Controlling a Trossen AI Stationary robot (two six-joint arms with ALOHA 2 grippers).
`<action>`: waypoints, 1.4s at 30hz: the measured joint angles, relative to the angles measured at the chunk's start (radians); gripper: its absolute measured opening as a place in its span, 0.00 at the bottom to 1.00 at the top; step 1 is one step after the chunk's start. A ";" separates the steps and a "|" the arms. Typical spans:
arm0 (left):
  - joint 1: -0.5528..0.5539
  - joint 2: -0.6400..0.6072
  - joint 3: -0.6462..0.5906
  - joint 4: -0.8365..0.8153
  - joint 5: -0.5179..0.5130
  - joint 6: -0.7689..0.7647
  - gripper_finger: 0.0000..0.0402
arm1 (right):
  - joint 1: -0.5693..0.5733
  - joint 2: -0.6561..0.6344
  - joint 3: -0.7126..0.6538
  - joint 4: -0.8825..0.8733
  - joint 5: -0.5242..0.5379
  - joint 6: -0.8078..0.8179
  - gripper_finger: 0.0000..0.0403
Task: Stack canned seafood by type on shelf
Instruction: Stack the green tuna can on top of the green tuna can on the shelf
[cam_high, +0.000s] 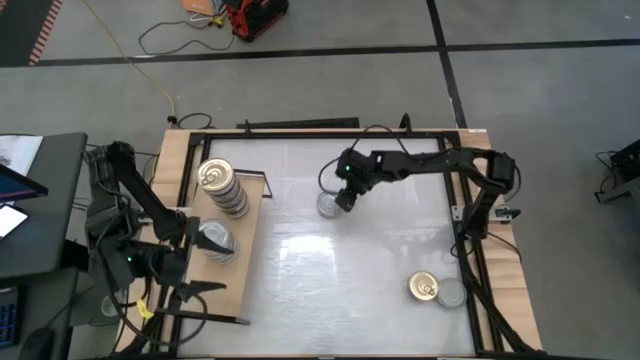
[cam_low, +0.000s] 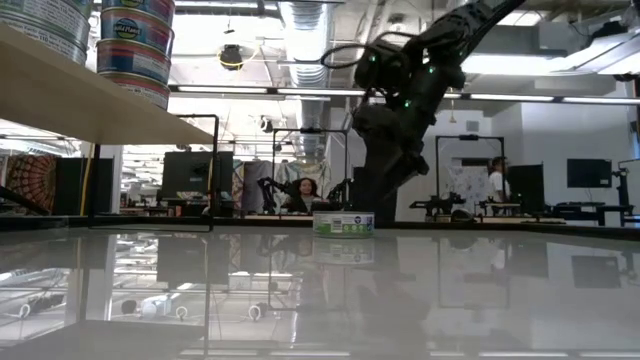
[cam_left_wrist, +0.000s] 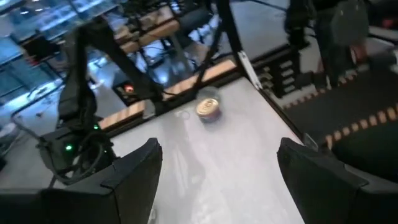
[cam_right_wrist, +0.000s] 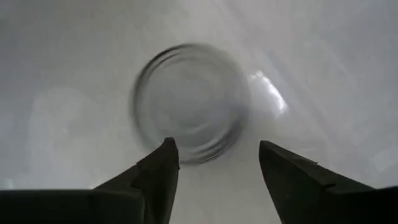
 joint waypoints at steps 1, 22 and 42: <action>0.003 -0.005 0.000 0.000 -0.012 -0.018 0.76 | -0.017 0.004 0.000 0.003 -0.001 0.000 0.60; 0.025 -0.024 0.000 -0.001 -0.056 -0.078 0.76 | -0.016 0.008 0.001 0.049 -0.018 0.008 0.28; 0.025 -0.023 0.002 -0.011 -0.077 -0.094 0.76 | -0.001 0.058 -0.035 0.136 0.021 -0.033 0.26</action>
